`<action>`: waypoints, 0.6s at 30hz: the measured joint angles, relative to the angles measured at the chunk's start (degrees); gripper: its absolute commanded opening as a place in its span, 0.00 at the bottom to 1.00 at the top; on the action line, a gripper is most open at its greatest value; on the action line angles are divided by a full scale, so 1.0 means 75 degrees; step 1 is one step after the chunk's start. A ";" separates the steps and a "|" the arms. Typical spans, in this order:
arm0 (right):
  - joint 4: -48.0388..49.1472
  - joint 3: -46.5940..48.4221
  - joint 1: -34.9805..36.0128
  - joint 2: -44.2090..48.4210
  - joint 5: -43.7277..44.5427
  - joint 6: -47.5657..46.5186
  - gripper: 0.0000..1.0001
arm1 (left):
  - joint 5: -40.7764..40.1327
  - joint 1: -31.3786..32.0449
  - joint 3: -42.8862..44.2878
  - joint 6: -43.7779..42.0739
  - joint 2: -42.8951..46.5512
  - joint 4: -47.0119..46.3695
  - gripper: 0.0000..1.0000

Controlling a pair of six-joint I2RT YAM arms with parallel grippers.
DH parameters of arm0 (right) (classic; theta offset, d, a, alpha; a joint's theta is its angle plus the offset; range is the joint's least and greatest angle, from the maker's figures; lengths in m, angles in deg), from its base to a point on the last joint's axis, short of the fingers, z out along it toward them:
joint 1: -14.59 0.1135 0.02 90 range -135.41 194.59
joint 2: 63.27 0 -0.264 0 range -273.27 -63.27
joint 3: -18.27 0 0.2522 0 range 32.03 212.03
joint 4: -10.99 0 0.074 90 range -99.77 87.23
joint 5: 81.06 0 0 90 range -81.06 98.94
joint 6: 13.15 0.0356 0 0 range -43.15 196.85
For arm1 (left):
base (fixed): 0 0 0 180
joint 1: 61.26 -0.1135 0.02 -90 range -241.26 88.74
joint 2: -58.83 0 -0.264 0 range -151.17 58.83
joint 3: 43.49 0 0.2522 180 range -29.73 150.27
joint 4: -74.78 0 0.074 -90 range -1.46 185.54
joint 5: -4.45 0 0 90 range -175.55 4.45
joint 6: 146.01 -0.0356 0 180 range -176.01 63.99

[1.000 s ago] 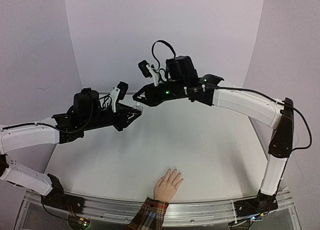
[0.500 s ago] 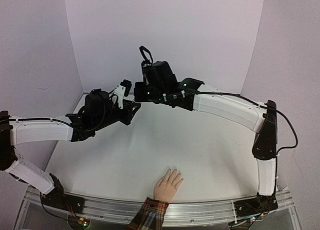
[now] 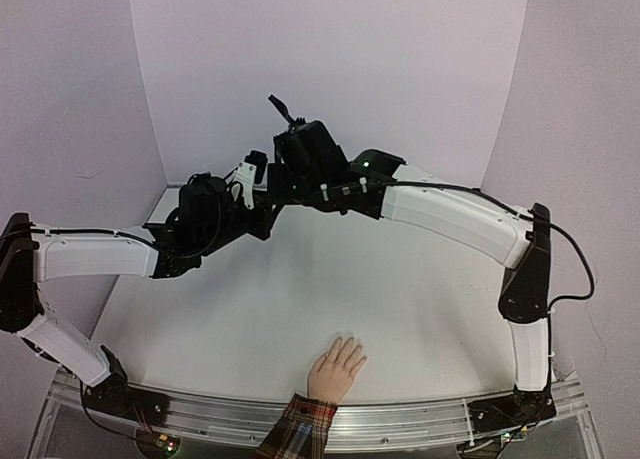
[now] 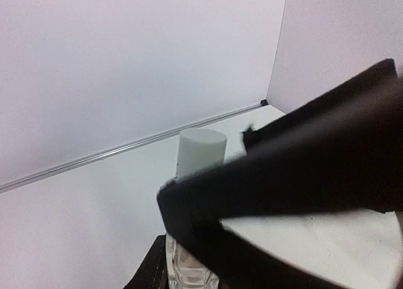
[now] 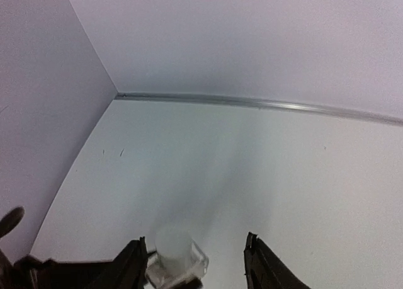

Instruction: Paint the nails

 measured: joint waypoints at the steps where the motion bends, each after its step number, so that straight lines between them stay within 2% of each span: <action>1: -0.0064 -0.0119 0.0000 0.0168 -0.0110 -0.0017 0.85 | 0.0026 -0.0026 0.0006 0.0046 0.0017 -0.0023 0.00; 3: -0.0240 -0.0491 0.0050 0.0634 -0.0503 -0.0203 0.94 | 0.0139 -0.0044 0.0006 0.0190 0.0150 0.0048 0.00; 5: -0.0393 -0.0812 0.0067 0.1132 -0.0961 -0.0464 0.98 | 0.0333 -0.0048 0.0006 0.0316 0.0360 0.0171 0.00; 9: -0.0523 -0.1655 -0.0094 0.2387 -0.2406 -0.1227 0.98 | 0.1073 -0.0071 0.0007 0.0517 0.0959 0.0554 0.00; 12: -0.0416 -0.2382 -0.0590 0.3323 -0.4014 -0.1926 0.98 | 0.1917 -0.0130 0.0017 0.0592 0.1335 0.0836 0.00; 15: -0.0376 -0.3005 -0.1260 0.3969 -0.5941 -0.2814 0.93 | 0.3159 -0.0253 0.0021 0.0591 0.1504 0.1049 0.00; 18: -0.0392 -0.3180 -0.1728 0.4131 -0.7663 -0.3628 0.80 | 0.4575 -0.0388 0.0044 0.0588 0.1512 0.1137 0.00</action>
